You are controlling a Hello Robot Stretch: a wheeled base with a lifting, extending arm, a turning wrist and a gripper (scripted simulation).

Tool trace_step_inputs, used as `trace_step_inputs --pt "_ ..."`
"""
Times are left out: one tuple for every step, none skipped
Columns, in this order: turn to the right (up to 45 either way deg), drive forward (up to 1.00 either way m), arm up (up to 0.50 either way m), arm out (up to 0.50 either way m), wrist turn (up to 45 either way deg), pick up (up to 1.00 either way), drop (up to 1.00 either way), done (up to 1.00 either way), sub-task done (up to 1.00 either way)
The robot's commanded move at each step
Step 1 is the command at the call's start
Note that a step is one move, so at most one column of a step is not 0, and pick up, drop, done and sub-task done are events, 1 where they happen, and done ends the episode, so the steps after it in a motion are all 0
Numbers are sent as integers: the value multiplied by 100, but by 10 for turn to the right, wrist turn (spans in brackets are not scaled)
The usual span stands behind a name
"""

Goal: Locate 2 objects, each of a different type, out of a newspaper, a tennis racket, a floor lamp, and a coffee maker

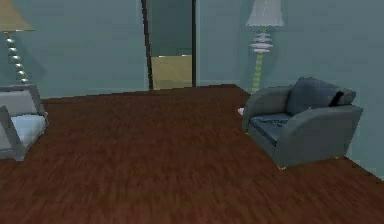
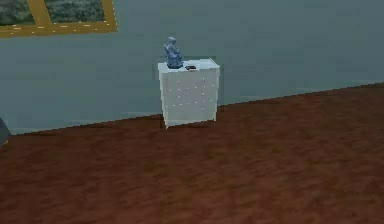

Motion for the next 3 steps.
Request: trace_step_inputs --pt "30 0 0 0 0 0 0 0 0" --pt "0 100 0 0 0 0 0 0 0" --pt "0 100 0 0 0 0 0 0 0"
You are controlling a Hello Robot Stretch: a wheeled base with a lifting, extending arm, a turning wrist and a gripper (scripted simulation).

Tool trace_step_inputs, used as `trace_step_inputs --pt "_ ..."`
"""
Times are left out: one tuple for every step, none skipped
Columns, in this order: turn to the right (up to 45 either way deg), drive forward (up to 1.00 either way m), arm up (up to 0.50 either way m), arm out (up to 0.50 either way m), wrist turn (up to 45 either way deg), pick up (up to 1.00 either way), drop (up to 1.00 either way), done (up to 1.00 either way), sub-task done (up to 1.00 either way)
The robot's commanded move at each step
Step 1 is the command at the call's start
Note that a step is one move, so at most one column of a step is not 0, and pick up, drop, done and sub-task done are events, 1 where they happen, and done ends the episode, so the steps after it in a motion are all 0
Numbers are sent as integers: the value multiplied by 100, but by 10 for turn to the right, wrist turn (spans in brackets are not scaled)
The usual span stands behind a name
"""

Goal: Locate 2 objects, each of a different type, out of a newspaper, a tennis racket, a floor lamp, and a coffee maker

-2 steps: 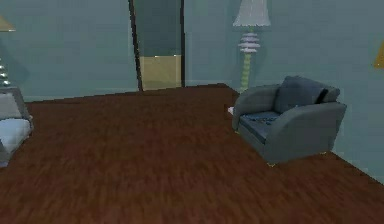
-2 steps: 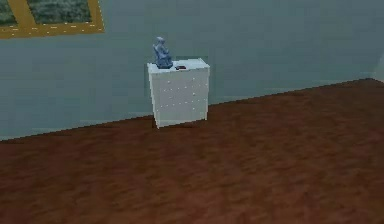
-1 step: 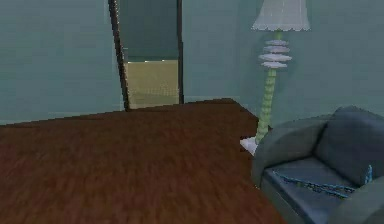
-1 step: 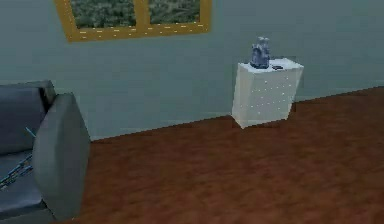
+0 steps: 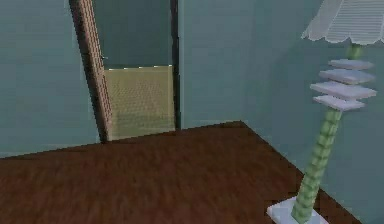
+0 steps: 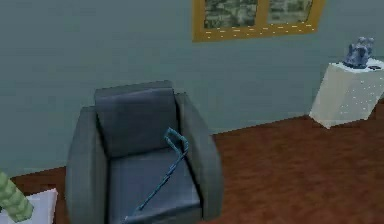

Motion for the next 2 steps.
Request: trace_step_inputs --pt "360 0 0 0 0 0 0 0 0" --pt "0 0 0 0 0 0 0 100 0"
